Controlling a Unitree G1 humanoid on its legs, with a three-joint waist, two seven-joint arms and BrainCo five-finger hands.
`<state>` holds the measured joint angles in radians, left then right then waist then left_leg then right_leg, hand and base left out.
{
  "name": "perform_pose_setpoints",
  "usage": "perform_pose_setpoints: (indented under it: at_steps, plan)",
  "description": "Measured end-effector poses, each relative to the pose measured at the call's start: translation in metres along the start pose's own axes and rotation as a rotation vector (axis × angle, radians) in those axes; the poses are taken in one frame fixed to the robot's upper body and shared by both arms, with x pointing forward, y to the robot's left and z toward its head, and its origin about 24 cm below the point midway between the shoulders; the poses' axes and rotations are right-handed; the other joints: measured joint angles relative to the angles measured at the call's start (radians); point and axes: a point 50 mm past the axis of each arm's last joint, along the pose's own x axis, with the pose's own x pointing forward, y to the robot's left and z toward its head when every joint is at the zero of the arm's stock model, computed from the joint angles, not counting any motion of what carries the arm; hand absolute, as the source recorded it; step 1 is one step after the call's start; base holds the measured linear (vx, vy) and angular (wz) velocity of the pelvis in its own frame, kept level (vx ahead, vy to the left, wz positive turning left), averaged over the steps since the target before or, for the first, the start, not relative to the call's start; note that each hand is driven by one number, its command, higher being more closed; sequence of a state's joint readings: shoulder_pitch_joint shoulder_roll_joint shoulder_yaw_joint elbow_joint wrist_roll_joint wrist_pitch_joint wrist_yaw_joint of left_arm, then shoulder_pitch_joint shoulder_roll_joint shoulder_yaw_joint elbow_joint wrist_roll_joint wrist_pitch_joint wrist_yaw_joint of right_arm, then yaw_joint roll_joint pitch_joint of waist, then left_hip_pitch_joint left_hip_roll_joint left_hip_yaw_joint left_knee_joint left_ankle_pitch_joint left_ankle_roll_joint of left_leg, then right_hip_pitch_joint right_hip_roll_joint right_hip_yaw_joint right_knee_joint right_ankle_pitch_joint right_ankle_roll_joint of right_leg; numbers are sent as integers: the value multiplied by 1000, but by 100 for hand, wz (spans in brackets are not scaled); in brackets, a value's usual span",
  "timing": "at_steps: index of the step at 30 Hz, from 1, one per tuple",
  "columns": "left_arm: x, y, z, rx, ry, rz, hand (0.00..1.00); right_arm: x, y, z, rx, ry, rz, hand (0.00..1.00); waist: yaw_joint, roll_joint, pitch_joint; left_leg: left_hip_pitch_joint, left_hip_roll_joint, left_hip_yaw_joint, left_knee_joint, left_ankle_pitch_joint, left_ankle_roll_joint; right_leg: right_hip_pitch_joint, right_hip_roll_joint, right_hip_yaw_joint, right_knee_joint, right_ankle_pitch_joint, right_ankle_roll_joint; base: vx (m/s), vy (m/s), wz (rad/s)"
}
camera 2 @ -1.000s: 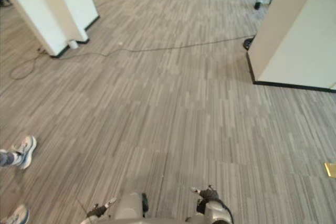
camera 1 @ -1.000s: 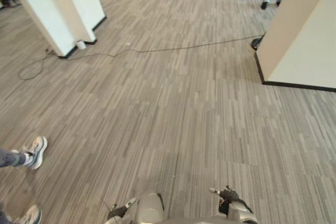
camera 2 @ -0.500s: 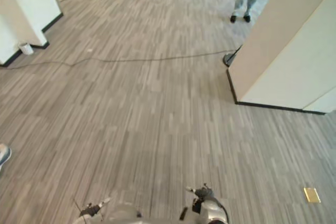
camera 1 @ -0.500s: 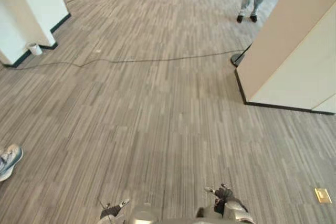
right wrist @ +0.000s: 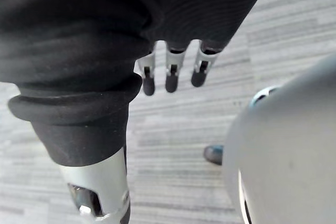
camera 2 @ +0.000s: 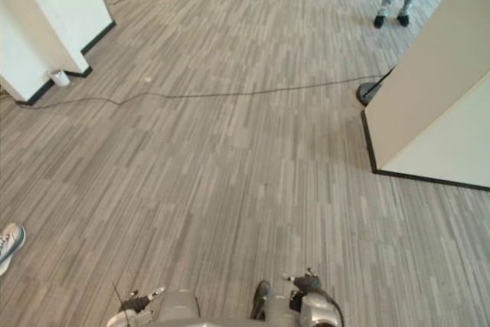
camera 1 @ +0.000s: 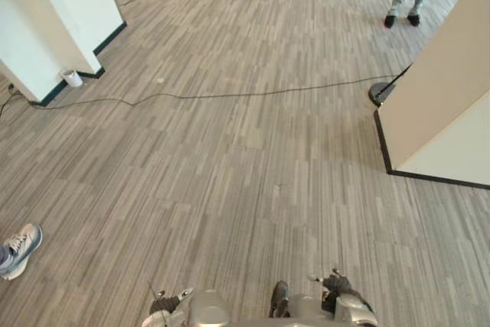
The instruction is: Organize washtable
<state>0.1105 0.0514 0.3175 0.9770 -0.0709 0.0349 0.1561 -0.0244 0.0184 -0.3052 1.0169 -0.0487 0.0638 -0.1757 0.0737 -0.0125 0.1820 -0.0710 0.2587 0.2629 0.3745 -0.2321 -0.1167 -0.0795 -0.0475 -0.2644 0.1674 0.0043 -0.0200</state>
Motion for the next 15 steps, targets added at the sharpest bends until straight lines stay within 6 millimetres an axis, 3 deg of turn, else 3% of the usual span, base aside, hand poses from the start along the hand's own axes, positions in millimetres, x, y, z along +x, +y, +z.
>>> perform_pose_setpoints:
  at_steps: [1,2,6,10,11,15]
  plan:
    - [0,-1,-2,-1,10,0,0,0,-3,-3,-2,14,-8,0,1,7,-1,15,1,5,-17,43,5,12,4,10,-11,4,7,197,146,-31]
    - [0,1,-6,4,28,4,0,0,-7,-10,8,41,-20,0,-2,-7,-8,51,-16,17,-51,48,6,44,-6,20,-51,20,31,160,129,-13]
    - [1,10,-10,17,46,24,0,-4,-10,-31,6,102,-25,0,-6,-43,-48,110,-74,45,-138,60,23,97,-39,23,-142,45,64,155,137,-3]
    - [0,11,-18,26,77,25,0,-5,-15,-39,19,132,-36,0,-8,-25,-59,156,-123,50,-196,69,36,136,-60,22,-184,57,83,89,90,4]
    - [0,10,-19,26,81,22,0,-5,-15,-38,18,132,-36,0,-8,-33,-67,163,-129,47,-202,70,37,146,-63,20,-192,60,88,20,61,7]
    - [-1,12,-24,33,101,25,0,-4,-18,-39,12,135,-43,0,-8,-17,-74,172,-138,42,-220,77,44,150,-66,18,-194,60,88,2,7,1]
